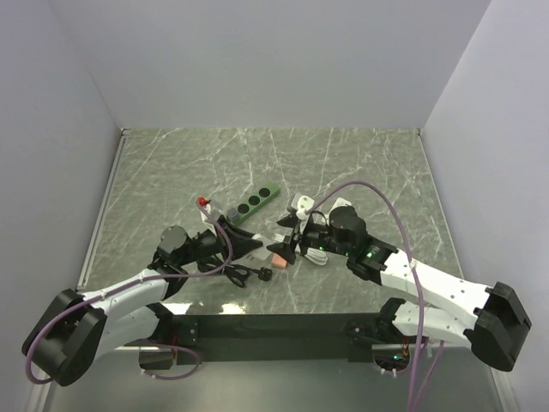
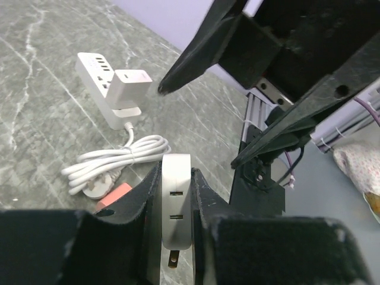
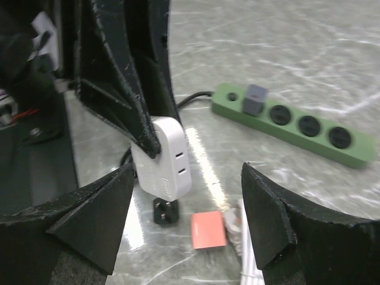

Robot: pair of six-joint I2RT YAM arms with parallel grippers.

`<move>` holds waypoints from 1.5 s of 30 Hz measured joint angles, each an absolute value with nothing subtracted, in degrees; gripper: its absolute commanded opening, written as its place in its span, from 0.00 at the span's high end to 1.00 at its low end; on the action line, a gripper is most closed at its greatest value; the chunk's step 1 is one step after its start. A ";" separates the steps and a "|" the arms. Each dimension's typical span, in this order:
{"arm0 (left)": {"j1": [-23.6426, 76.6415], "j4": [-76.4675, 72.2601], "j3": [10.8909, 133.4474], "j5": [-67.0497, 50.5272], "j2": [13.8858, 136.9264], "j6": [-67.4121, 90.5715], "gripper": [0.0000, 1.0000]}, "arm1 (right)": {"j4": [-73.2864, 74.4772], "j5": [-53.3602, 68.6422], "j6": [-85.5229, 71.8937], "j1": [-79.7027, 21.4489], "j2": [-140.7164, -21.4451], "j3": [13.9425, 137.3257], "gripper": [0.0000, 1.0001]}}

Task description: Insert the plug

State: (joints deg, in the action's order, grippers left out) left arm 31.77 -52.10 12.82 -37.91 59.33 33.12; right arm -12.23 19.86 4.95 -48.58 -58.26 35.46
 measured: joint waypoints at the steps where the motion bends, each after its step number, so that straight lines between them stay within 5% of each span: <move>1: 31.77 -52.36 12.60 -38.26 59.11 33.10 1.00 | -12.43 21.69 4.93 -48.18 -58.76 35.46 0.21; 17: 31.77 -56.66 10.50 -43.97 57.56 33.21 1.00 | -13.37 33.78 5.21 -46.96 -64.18 35.66 0.25; 25: 31.77 -58.92 9.80 -45.45 57.19 33.41 1.00 | -14.74 39.35 5.45 -46.89 -67.85 37.30 0.45; 31: 31.59 -59.92 9.50 -45.74 57.14 33.50 1.00 | -16.38 44.12 5.21 -46.81 -70.35 38.26 0.71; 33: 31.42 -60.36 9.23 -45.95 57.14 33.30 0.95 | -16.25 45.60 4.86 -46.37 -71.07 38.63 0.83; 36: 31.42 -60.18 9.15 -46.44 57.12 32.45 0.71 | -16.14 46.87 4.47 -46.09 -71.50 38.68 0.99; 42: 31.46 -58.96 9.04 -43.46 55.00 31.94 0.41 | -16.71 46.98 4.58 -46.15 -71.53 38.68 1.00; 45: 31.46 -57.45 8.99 -40.77 53.23 31.51 0.41 | -16.73 46.15 4.56 -46.15 -71.50 38.68 1.00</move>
